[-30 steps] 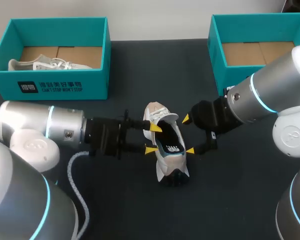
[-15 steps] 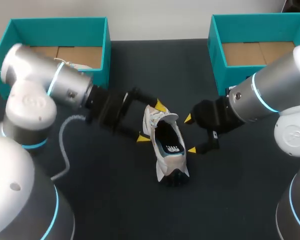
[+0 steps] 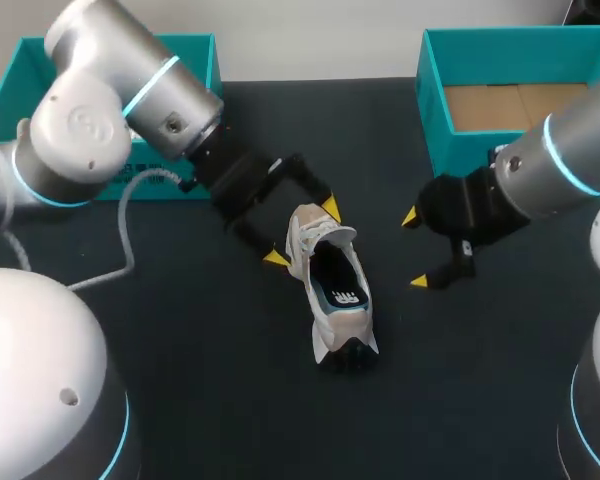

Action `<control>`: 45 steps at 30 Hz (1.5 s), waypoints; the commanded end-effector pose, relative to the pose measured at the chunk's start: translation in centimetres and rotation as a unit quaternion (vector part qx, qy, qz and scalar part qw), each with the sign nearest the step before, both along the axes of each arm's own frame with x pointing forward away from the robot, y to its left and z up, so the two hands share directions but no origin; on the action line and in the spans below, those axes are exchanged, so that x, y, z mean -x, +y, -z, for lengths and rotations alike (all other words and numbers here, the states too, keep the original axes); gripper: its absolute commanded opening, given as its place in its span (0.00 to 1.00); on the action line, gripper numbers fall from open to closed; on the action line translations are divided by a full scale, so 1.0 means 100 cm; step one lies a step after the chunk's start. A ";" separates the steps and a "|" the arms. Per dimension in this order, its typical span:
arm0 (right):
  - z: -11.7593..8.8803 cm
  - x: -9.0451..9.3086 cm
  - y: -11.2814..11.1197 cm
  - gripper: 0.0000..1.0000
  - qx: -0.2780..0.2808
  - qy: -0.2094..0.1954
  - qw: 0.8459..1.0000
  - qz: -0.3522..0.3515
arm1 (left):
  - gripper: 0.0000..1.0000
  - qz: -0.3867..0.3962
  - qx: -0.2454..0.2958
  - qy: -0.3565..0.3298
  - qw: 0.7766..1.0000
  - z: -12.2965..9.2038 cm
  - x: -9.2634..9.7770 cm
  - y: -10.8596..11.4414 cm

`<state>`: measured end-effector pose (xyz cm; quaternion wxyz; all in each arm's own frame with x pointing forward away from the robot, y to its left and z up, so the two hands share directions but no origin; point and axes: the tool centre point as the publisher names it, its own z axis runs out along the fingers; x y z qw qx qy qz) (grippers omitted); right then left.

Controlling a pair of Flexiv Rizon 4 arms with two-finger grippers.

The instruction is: Take the shoe out of the shoebox, open the shoe tongue, remove and reinsert the insole, then place the shoe into the shoebox

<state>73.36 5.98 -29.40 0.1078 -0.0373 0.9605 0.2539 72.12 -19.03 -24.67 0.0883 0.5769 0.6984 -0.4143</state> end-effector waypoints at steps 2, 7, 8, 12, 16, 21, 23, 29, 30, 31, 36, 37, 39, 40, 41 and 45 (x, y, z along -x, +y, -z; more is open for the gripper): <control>-0.065 0.014 -0.031 1.00 0.010 -0.001 1.000 0.007 | 1.00 0.019 -0.035 0.000 0.999 -0.001 -0.002 -0.001; -0.098 0.019 -0.032 1.00 0.017 0.006 1.000 0.002 | 1.00 0.019 -0.035 0.000 0.999 -0.001 -0.002 -0.001; -0.103 0.020 -0.031 1.00 0.017 0.014 1.000 -0.003 | 1.00 0.019 -0.035 0.000 0.999 -0.001 -0.002 -0.001; -0.110 0.025 -0.031 1.00 0.018 0.026 0.999 0.007 | 1.00 0.019 -0.035 0.000 0.999 -0.001 -0.002 -0.001; -0.110 0.025 -0.031 1.00 0.018 0.026 0.999 0.007 | 1.00 0.019 -0.035 0.000 0.999 -0.001 -0.002 -0.001; -0.110 0.025 -0.031 1.00 0.018 0.026 0.999 0.007 | 1.00 0.039 -0.055 -0.021 0.997 -0.009 0.001 -0.003; -0.110 0.025 -0.031 1.00 0.018 0.026 0.999 0.007 | 1.00 0.058 -0.079 -0.026 0.995 -0.010 0.001 -0.004; -0.110 0.025 -0.031 1.00 0.018 0.026 0.999 0.007 | 0.49 0.071 -0.159 -0.049 0.983 -0.013 -0.001 -0.004; -0.110 0.025 -0.031 1.00 0.018 0.026 0.999 0.007 | 0.18 0.070 -0.163 -0.051 0.983 -0.013 -0.001 -0.003; -0.110 0.025 -0.031 1.00 0.018 0.026 0.999 0.007 | 0.00 0.070 -0.173 -0.056 0.981 -0.014 -0.001 -0.001; -0.110 0.025 -0.031 1.00 0.018 0.026 0.999 0.007 | 0.00 0.049 -0.227 -0.094 0.968 -0.014 0.003 0.004; -0.110 0.025 -0.031 1.00 0.018 0.026 0.999 0.007 | 0.00 0.049 -0.227 -0.094 0.968 -0.014 0.003 0.004; -0.110 0.025 -0.031 1.00 0.018 0.026 0.999 0.007 | 0.00 0.049 -0.227 -0.094 0.968 -0.014 0.003 0.004; -0.110 0.025 -0.031 1.00 0.018 0.026 0.999 0.007 | 0.00 0.049 -0.227 -0.094 0.968 -0.014 0.003 0.004; -0.110 0.025 -0.031 1.00 0.018 0.026 0.999 0.007 | 0.00 0.049 -0.227 -0.094 0.968 -0.014 0.003 0.004; -0.110 0.025 -0.031 1.00 0.018 0.026 0.999 0.007 | 0.00 0.049 -0.227 -0.094 0.968 -0.014 0.003 0.004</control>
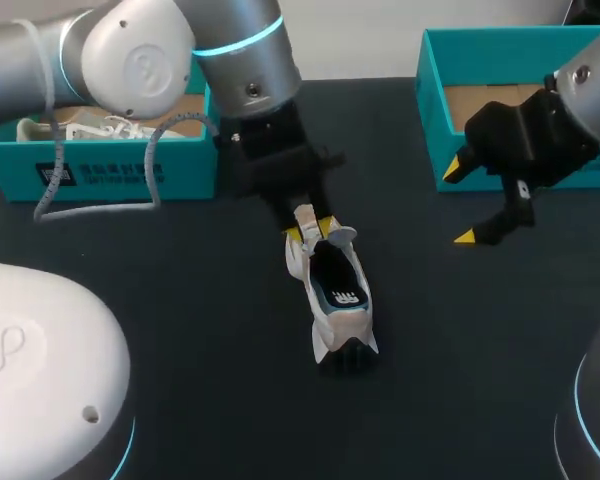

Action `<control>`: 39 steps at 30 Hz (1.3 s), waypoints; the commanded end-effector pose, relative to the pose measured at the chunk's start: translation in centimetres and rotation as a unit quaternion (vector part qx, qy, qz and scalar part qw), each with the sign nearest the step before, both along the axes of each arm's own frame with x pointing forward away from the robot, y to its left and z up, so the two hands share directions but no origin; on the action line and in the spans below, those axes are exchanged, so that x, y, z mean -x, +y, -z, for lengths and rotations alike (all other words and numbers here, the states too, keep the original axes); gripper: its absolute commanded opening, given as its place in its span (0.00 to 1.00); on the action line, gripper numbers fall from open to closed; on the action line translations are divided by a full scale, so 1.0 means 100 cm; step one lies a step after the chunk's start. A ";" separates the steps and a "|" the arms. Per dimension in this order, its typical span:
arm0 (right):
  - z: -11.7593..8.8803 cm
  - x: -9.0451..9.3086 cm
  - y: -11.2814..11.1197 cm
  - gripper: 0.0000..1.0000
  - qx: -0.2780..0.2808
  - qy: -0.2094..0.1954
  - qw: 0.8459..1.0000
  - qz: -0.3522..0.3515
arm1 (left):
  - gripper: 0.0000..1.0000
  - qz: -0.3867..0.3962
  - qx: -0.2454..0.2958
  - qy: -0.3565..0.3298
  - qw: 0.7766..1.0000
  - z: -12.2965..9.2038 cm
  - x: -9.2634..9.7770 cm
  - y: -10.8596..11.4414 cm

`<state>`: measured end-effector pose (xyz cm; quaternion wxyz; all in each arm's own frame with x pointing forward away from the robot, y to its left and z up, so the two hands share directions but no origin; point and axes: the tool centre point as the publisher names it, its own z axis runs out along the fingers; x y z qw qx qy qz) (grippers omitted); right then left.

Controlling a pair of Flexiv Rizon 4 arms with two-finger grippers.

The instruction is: Take the shoe out of the shoebox, open the shoe tongue, remove and reinsert the insole, then place the shoe into the shoebox

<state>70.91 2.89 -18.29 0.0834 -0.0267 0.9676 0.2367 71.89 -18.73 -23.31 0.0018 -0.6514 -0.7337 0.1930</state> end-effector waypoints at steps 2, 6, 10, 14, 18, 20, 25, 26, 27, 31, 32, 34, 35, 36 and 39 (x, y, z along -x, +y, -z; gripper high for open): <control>0.001 0.001 0.000 1.00 0.000 0.000 1.000 0.000 | 0.00 0.000 0.001 -0.001 1.000 0.000 0.000 0.001; 0.001 0.001 0.000 1.00 0.000 0.000 1.000 0.000 | 0.00 -0.002 -0.035 0.018 0.999 0.018 0.008 -0.003; 0.001 0.001 0.000 1.00 0.000 0.000 1.000 0.000 | 0.00 -0.020 -0.045 0.014 0.999 0.035 0.011 -0.008; 0.001 0.001 0.000 1.00 0.000 0.000 1.000 0.000 | 0.00 -0.030 -0.048 0.011 0.998 0.051 0.009 -0.014; 0.001 0.001 0.000 1.00 0.000 0.000 1.000 0.000 | 0.00 -0.046 -0.057 0.013 0.997 0.068 0.003 -0.024; 0.001 0.001 0.000 1.00 0.000 0.000 1.000 0.000 | 0.00 -0.054 -0.062 0.014 0.997 0.076 0.002 -0.031; 0.001 0.001 0.000 1.00 0.000 0.000 1.000 0.000 | 0.00 -0.068 -0.054 0.008 0.996 0.092 0.001 -0.044; 0.001 0.001 0.000 1.00 0.000 0.000 1.000 0.000 | 0.00 -0.072 -0.052 0.005 0.996 0.095 0.001 -0.046; 0.001 0.001 0.000 1.00 0.000 0.000 1.000 0.000 | 0.00 -0.076 -0.046 0.005 0.996 0.099 0.000 -0.049; 0.001 0.001 0.000 1.00 0.000 0.000 1.000 0.000 | 0.00 -0.075 -0.053 0.007 0.996 0.112 0.001 -0.057; 0.001 0.001 0.000 1.00 0.000 0.000 1.000 0.000 | 0.00 -0.075 -0.054 0.007 0.996 0.114 0.001 -0.058; 0.001 0.001 0.000 1.00 0.000 0.000 1.000 0.000 | 0.00 -0.072 -0.061 0.016 0.995 0.121 0.003 -0.060; 0.001 0.001 0.000 1.00 0.000 0.000 1.000 0.000 | 0.00 -0.072 -0.061 0.015 0.995 0.124 0.004 -0.060; 0.001 0.001 0.000 1.00 0.000 0.000 1.000 0.000 | 0.00 -0.070 -0.062 0.015 0.995 0.127 0.005 -0.060; 0.001 0.001 0.000 1.00 0.000 0.000 1.000 0.000 | 0.00 -0.067 -0.072 0.018 0.995 0.135 0.005 -0.060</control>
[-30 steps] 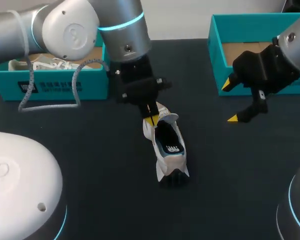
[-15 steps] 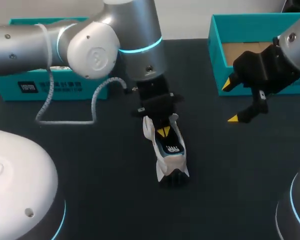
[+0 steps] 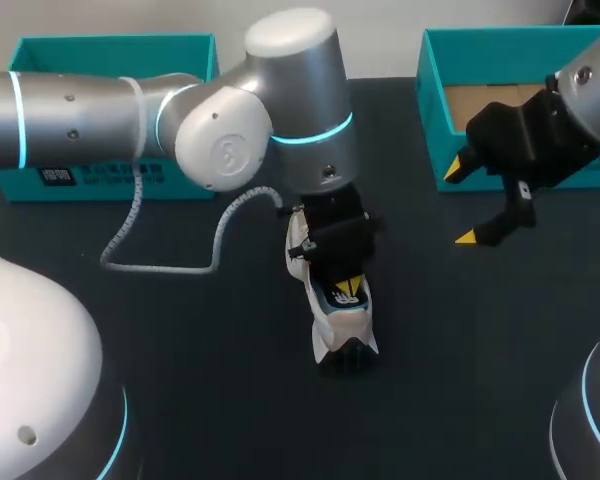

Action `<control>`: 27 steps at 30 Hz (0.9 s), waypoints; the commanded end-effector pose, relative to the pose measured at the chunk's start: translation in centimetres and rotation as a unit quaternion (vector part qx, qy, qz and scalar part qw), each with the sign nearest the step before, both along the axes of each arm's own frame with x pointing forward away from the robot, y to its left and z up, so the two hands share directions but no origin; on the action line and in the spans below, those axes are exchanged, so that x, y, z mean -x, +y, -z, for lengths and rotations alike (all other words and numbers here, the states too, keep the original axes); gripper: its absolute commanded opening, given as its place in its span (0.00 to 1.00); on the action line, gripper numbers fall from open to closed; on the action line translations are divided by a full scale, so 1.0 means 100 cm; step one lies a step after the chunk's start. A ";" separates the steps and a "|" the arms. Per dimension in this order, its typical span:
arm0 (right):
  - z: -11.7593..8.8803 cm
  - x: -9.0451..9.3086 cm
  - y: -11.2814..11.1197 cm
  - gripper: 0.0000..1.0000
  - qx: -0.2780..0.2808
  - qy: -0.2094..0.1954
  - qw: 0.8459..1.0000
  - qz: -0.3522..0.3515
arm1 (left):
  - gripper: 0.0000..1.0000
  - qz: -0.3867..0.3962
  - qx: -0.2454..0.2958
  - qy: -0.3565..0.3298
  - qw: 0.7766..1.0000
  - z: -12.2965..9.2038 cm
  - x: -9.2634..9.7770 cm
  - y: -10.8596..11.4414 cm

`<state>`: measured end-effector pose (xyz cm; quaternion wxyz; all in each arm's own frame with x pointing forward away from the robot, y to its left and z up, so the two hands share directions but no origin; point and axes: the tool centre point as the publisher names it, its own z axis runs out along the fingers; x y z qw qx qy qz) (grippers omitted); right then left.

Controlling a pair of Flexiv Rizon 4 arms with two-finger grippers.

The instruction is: Take the shoe out of the shoebox, open the shoe tongue, remove and reinsert the insole, then place the shoe into the shoebox

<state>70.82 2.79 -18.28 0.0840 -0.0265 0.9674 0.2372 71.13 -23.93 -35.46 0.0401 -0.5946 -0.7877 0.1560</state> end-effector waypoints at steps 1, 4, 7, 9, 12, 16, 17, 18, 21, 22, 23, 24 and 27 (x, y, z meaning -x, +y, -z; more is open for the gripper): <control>0.001 0.000 0.001 1.00 0.001 0.000 1.000 0.000 | 0.00 0.003 -0.010 0.005 1.000 0.016 -0.002 -0.008; 0.001 0.000 0.001 1.00 0.001 0.000 1.000 0.000 | 0.00 0.003 -0.022 0.006 1.000 0.026 -0.003 -0.007; 0.001 0.000 0.001 1.00 0.001 0.000 1.000 0.000 | 0.00 0.004 -0.029 0.008 1.000 0.025 -0.003 -0.005; 0.001 0.000 0.001 1.00 0.001 0.000 1.000 0.000 | 0.00 0.006 -0.023 0.005 1.000 0.016 -0.004 -0.002; 0.001 0.000 0.001 1.00 0.001 0.000 1.000 0.000 | 0.00 0.011 -0.009 -0.001 1.000 0.000 -0.005 -0.001; 0.001 0.000 0.001 1.00 0.001 0.000 1.000 0.000 | 0.00 0.023 0.006 0.007 1.000 -0.007 -0.001 -0.008; 0.001 0.000 0.001 1.00 0.001 0.000 1.000 0.000 | 0.00 0.025 0.006 0.006 1.000 -0.006 0.001 -0.010; 0.001 0.000 0.001 1.00 0.001 0.000 1.000 0.000 | 0.00 0.028 0.007 0.012 0.999 -0.004 0.002 -0.013; 0.001 0.000 0.001 1.00 0.001 0.000 1.000 0.000 | 0.00 0.035 0.005 0.021 0.999 0.003 0.008 -0.017; 0.001 0.000 0.001 1.00 0.001 0.000 1.000 0.000 | 0.00 0.036 0.005 0.022 0.999 0.005 0.011 -0.018; 0.001 0.000 0.001 1.00 0.001 0.000 1.000 0.000 | 0.00 0.038 0.003 0.022 0.999 0.008 0.013 -0.019; 0.001 0.000 0.001 1.00 0.001 0.000 1.000 0.000 | 0.00 0.041 -0.001 0.024 0.999 0.012 0.015 -0.019; 0.001 0.000 0.001 1.00 0.001 0.000 1.000 0.000 | 0.00 0.044 -0.007 0.028 0.999 0.023 0.018 -0.020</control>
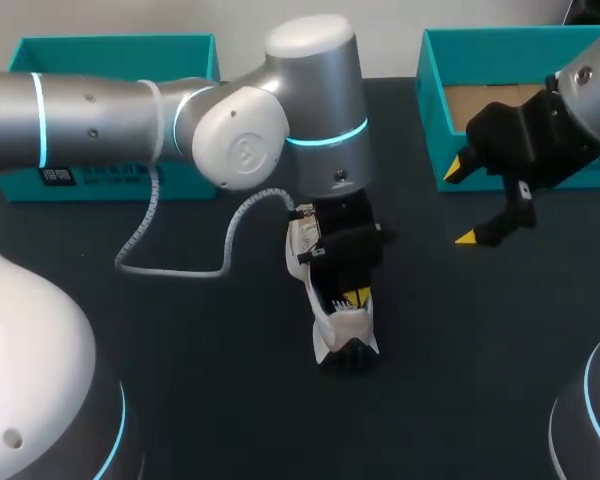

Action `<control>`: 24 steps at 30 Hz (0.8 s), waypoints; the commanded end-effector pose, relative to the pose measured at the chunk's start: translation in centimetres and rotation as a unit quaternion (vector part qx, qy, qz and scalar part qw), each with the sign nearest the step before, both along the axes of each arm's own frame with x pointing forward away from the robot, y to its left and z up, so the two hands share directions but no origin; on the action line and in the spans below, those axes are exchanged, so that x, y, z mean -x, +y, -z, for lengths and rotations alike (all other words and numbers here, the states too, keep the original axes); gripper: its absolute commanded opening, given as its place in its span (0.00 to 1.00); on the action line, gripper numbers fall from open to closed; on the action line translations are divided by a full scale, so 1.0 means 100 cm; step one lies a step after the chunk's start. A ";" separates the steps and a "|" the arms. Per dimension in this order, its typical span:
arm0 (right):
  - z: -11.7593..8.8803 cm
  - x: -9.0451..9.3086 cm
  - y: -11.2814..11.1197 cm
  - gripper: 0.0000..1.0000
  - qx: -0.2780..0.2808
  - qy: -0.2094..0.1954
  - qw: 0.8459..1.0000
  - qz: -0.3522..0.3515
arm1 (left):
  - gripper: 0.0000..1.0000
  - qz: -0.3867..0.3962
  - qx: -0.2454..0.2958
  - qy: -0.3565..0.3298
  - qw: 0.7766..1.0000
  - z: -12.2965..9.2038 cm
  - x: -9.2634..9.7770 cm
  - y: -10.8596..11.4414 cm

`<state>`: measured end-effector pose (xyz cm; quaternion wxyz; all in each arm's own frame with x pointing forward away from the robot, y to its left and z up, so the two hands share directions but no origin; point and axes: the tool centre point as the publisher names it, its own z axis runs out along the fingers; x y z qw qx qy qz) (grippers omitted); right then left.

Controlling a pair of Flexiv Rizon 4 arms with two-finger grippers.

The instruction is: Take the shoe out of the shoebox, open the shoe tongue, remove and reinsert the insole, then place the shoe into the shoebox

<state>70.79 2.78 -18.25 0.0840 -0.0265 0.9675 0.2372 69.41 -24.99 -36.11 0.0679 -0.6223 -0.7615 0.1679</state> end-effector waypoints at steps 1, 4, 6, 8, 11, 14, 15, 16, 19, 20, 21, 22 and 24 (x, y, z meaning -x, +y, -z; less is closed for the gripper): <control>0.001 -0.001 0.001 1.00 0.001 0.000 1.000 0.000 | 0.00 0.006 -0.015 0.002 1.000 0.021 0.001 -0.010; 0.001 -0.001 0.001 1.00 0.001 0.000 1.000 0.000 | 0.00 0.008 -0.032 -0.001 0.999 0.033 0.001 -0.010; 0.001 -0.001 0.001 1.00 0.001 0.000 1.000 0.000 | 0.00 0.004 -0.038 -0.005 0.999 0.039 -0.001 -0.008; 0.001 -0.001 0.001 1.00 0.001 0.000 1.000 0.000 | 0.00 0.001 -0.044 -0.004 0.999 0.042 -0.004 -0.004; 0.001 -0.001 0.001 1.00 0.001 0.000 1.000 0.000 | 0.00 -0.005 -0.046 -0.005 0.999 0.037 -0.007 0.002; 0.001 -0.001 0.001 1.00 0.001 0.000 1.000 0.000 | 0.00 -0.011 -0.027 -0.013 0.999 0.020 -0.007 0.008; 0.001 -0.001 0.001 1.00 0.001 0.000 1.000 0.000 | 0.00 -0.012 -0.019 -0.019 1.000 0.013 -0.006 0.010; 0.001 -0.001 0.001 1.00 0.001 0.000 1.000 0.000 | 0.00 -0.014 -0.014 -0.018 1.000 0.009 -0.006 0.012; 0.001 -0.001 0.001 1.00 0.001 0.000 1.000 0.000 | 0.00 -0.016 0.000 -0.016 1.000 0.000 -0.003 0.012; 0.001 -0.001 0.001 1.00 0.001 0.000 1.000 0.000 | 0.00 -0.015 0.001 -0.016 1.000 -0.002 -0.002 0.011; 0.001 -0.001 0.001 1.00 0.001 0.000 1.000 0.000 | 0.00 -0.014 0.004 -0.016 1.000 -0.002 -0.001 0.011; 0.001 -0.001 0.001 1.00 0.001 0.000 1.000 0.000 | 0.00 -0.014 0.005 -0.015 1.000 -0.002 0.000 0.010; 0.001 -0.001 0.001 1.00 0.001 0.000 1.000 0.000 | 0.00 -0.013 0.006 -0.013 1.000 0.000 0.002 0.008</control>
